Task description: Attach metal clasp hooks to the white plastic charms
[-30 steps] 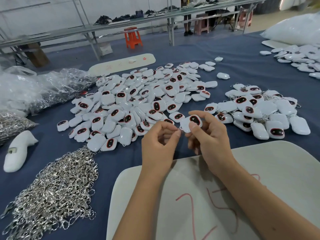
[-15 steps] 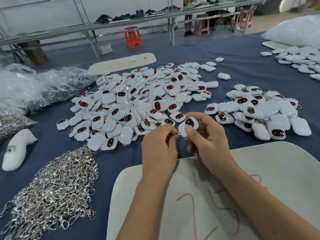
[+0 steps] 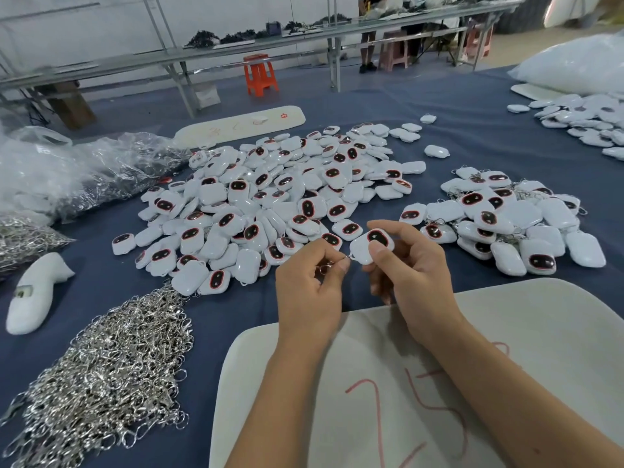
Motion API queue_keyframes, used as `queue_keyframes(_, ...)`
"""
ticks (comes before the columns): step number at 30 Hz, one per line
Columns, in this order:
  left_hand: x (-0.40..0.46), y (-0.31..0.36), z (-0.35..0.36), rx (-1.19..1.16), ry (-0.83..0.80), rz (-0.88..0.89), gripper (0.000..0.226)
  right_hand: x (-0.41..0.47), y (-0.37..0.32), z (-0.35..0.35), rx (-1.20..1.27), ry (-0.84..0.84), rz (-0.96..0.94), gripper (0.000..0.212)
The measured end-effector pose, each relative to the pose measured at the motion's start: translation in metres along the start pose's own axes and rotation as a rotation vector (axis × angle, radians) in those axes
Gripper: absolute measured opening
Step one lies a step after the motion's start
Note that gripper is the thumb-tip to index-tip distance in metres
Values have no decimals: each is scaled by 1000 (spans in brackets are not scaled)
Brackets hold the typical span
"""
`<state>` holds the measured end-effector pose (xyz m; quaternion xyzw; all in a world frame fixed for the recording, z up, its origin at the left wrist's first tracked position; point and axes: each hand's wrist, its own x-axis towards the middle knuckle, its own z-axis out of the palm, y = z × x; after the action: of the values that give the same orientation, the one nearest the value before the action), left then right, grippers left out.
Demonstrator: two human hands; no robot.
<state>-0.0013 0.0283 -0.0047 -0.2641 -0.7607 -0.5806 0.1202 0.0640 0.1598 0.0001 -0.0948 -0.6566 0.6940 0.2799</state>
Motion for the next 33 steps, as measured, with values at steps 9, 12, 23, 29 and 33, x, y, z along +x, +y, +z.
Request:
queue_keyframes(9, 7, 12, 30, 54, -140, -224, 22, 9, 9, -6, 7, 284, 67, 14)
queue_keyframes(12, 21, 28, 55, 117, -174, -179, 15, 17, 10, -14, 29, 437, 74, 23)
queue_keyframes(23, 34, 14, 54, 837, -162, -22, 40, 21, 8, -27, -317, 437, -144, 43)
queue_keyframes(29, 25, 2, 22, 620, -162, -82, 31, 13, 8, -1, -888, -77, -319, 32)
queue_keyframes(33, 30, 2, -5, 512, -208, -214, 22, 17, 4, 21, -1192, -398, -252, 54)
